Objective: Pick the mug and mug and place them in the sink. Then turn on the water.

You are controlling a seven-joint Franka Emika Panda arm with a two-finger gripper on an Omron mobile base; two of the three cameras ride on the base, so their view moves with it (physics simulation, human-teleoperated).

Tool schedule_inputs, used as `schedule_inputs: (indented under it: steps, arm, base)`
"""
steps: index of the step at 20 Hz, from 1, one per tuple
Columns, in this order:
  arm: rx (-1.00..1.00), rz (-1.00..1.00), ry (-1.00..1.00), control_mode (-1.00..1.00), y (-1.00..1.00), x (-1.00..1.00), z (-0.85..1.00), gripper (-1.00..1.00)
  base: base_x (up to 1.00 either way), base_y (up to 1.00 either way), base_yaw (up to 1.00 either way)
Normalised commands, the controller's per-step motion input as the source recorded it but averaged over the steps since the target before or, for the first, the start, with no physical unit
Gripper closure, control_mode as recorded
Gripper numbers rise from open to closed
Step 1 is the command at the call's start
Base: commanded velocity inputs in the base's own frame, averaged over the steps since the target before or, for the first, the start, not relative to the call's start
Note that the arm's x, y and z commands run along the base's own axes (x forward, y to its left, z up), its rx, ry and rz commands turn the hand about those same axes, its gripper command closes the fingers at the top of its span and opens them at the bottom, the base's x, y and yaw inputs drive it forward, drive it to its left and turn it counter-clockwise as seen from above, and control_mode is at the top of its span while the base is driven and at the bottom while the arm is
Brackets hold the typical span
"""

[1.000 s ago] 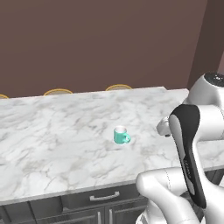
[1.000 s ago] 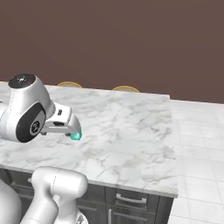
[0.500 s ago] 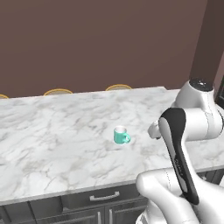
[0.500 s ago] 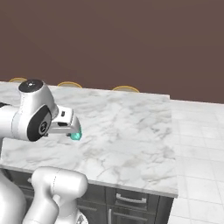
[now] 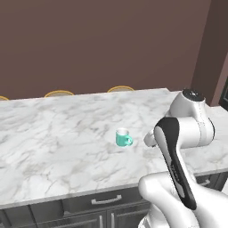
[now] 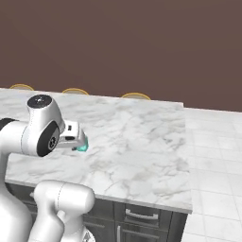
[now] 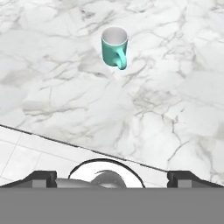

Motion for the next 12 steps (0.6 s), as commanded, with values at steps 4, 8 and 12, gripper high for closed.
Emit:
schedule_inputs:
  steps: [4,8,12]
  arm:
    - [0.00,0.02,0.03,-1.00,0.21,0.19,-0.23,-1.00]
    - [0.00,0.00,0.04,-1.00,0.20,0.26,-0.13,-1.00]
    - [0.00,0.00,0.08,-1.00,0.12,0.23,-0.02,-1.00]
  base:
    - [0.00,0.00,0.00]
    - [0.00,0.00,0.00]
    - [0.00,0.00,0.00]
